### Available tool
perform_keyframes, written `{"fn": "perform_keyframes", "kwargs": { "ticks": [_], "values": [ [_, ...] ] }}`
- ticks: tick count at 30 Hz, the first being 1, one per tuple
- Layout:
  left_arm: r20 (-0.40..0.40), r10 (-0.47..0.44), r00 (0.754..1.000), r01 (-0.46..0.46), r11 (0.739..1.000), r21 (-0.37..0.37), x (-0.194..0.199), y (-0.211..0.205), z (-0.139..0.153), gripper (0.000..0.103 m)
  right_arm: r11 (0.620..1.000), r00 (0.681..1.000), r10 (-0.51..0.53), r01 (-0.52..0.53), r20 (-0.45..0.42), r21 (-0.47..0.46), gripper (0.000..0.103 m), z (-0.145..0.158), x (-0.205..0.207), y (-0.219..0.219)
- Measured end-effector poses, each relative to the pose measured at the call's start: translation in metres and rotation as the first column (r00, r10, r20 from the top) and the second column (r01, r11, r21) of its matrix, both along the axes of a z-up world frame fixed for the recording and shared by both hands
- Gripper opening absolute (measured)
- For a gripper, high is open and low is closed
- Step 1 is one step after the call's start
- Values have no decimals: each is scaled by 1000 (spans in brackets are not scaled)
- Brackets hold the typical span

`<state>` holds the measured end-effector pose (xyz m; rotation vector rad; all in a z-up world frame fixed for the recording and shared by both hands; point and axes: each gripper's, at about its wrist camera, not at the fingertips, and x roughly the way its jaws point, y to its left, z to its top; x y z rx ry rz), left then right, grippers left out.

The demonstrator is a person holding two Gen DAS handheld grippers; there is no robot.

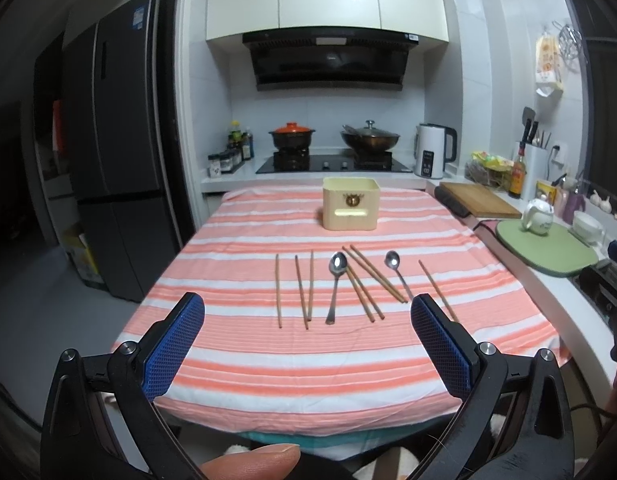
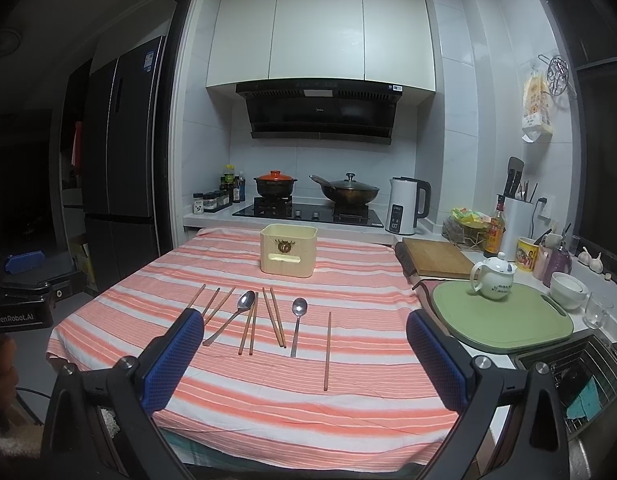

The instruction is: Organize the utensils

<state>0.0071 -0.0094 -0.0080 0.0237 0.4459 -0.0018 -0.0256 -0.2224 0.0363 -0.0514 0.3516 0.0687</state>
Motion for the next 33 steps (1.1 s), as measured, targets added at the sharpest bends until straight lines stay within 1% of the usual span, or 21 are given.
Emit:
{"fn": "perform_keyframes", "kwargs": {
  "ticks": [33],
  "values": [
    [-16,-10,1000,11,1000,13,8,-4,-1,103,1000,1000,-5,5,-13,4,103,0,8,-4]
  ]
}}
